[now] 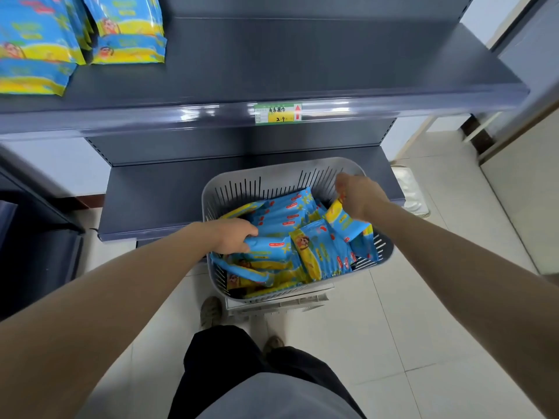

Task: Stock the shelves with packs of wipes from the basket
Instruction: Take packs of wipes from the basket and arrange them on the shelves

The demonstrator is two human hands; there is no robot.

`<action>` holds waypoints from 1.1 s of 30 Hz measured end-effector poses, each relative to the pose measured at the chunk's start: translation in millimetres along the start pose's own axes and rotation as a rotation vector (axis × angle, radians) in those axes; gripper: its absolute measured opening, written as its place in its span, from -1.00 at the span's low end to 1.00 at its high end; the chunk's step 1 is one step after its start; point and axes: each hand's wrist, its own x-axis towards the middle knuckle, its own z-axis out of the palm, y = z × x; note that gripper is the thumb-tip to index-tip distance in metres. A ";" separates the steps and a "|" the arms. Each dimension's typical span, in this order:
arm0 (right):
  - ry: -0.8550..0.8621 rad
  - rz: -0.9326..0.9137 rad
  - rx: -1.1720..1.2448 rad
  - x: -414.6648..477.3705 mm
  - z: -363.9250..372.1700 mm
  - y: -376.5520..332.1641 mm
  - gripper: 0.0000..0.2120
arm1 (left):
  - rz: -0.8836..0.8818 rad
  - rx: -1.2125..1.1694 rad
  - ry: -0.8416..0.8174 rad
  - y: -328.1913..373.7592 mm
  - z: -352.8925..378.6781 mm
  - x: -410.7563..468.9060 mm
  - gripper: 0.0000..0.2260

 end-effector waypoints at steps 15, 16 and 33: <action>0.055 -0.135 0.338 43.0 -110.3 -76.5 -0.71 | -0.062 -0.066 0.434 -16.9 -105.7 -51.7 -0.82; 0.076 -0.158 0.367 47.6 -120.5 -83.9 -0.68 | -0.071 -0.055 0.461 -20.1 -115.8 -58.1 -0.81; 0.202 -0.298 0.324 143.8 -238.6 -235.3 -0.40 | -0.235 -0.078 0.658 -130.5 -216.4 -142.6 -0.91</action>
